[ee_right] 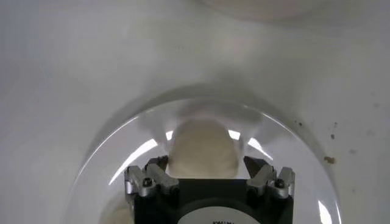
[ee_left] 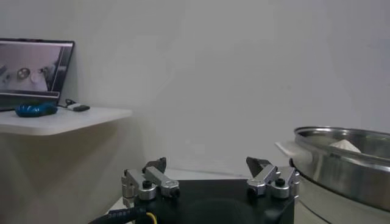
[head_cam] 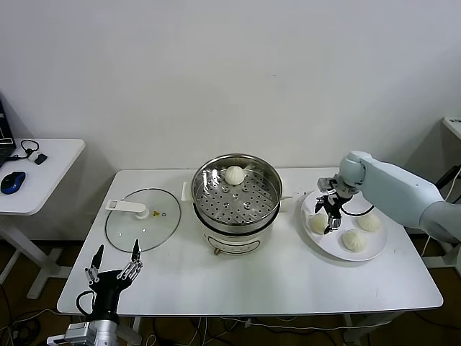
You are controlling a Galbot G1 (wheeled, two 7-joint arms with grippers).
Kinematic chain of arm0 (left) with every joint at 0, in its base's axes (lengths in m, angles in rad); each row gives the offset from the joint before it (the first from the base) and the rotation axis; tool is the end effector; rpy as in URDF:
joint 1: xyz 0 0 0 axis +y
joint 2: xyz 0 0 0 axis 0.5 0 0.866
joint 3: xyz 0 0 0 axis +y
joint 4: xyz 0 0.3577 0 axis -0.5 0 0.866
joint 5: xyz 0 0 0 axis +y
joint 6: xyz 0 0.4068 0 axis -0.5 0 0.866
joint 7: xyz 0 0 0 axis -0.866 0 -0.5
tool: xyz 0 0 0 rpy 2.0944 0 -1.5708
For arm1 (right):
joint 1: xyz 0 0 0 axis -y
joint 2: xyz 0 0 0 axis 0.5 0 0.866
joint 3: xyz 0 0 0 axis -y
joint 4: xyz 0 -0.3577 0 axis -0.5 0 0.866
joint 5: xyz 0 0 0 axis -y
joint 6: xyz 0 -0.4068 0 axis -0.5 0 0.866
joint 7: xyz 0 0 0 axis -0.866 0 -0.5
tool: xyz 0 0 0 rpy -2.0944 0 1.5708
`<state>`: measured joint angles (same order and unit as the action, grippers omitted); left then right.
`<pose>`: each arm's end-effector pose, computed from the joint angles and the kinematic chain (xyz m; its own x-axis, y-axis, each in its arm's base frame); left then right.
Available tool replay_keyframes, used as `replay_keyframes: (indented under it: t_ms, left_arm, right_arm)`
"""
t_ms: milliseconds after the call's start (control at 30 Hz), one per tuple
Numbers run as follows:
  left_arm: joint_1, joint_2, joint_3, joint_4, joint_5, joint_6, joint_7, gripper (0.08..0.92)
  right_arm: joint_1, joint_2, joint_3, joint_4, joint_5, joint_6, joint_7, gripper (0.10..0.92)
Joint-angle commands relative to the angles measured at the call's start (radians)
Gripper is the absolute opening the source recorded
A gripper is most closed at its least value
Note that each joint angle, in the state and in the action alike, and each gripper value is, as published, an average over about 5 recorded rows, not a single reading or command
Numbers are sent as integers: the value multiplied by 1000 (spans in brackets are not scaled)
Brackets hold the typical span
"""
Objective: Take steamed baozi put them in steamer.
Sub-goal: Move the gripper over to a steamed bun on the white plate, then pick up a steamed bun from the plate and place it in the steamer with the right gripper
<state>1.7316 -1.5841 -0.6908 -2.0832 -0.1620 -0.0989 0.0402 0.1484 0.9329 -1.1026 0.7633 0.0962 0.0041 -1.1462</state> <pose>0.1703 0.0569 -0.3442 -0.9907 -0.1200 0.0644 -0.1243 0.9900 -0.0672 0.6370 -0.1625 -0.2676 -0.0029 -0.0993 0.9951 -0.9953 -0.0959 -0.0125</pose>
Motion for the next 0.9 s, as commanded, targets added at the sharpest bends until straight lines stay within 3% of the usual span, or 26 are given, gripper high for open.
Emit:
replay_keyframes:
  t_ms: [33, 167, 433, 900]
  left_arm:
    - [0, 1, 1, 2, 0, 0, 0, 823]
    - [-2, 1, 2, 3, 1, 0, 0, 823]
    - [-2, 1, 2, 3, 2, 1, 0, 823]
    - [-5, -1, 5, 1, 6, 2, -1, 823]
  right_arm:
    - [-13, 10, 16, -14, -16, 7, 0, 822]
    - [-13, 9, 19, -13, -21, 8, -3, 794]
    - [-8, 4, 22, -6, -26, 14, -9, 624]
    - [265, -73, -162, 208, 46, 87, -38, 602]
